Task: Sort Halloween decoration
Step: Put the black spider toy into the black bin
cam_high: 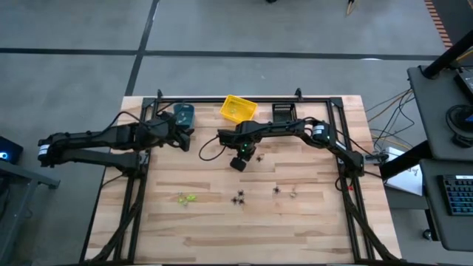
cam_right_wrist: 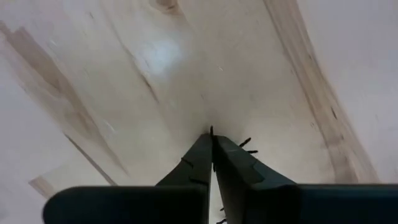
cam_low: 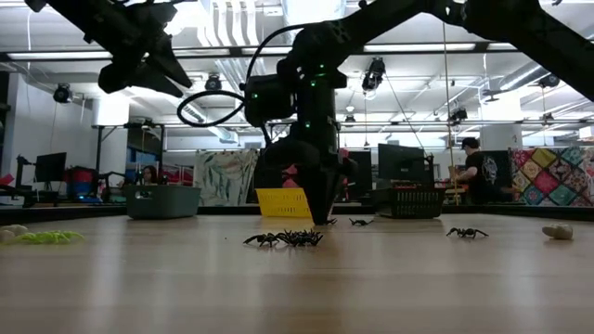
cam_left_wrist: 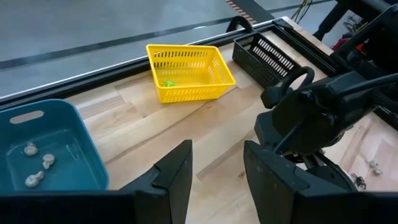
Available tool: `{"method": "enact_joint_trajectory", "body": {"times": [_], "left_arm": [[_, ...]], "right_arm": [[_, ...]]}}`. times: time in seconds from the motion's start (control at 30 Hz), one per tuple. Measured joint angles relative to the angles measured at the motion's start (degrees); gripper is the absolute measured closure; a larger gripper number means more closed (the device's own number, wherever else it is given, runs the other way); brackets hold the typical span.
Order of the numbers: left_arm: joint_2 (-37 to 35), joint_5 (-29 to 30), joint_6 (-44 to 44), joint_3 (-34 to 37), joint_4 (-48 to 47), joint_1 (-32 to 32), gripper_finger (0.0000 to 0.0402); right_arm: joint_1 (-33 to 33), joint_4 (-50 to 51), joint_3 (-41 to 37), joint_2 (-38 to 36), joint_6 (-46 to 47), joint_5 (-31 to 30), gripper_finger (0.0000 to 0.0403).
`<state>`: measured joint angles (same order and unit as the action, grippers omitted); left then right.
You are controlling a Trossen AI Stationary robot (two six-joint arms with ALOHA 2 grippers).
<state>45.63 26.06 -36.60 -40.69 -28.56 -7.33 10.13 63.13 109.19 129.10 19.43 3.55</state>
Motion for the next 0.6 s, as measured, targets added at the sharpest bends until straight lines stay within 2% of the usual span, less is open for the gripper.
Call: {"method": "enact_joint_trajectory", "body": {"times": [0.43,0.6], "left_arm": [[0.88,0.00,0.08,0.00,0.03,0.00,0.0274],[1.02,-0.81,2.92,0.00,0.03,0.00,0.0274]], "right_arm": [[1.16,-2.11,0.59,-8.32,0.01,5.14,0.0395],[3.50,2.78,0.32,-8.55,-0.68,15.65,0.0394]]}}
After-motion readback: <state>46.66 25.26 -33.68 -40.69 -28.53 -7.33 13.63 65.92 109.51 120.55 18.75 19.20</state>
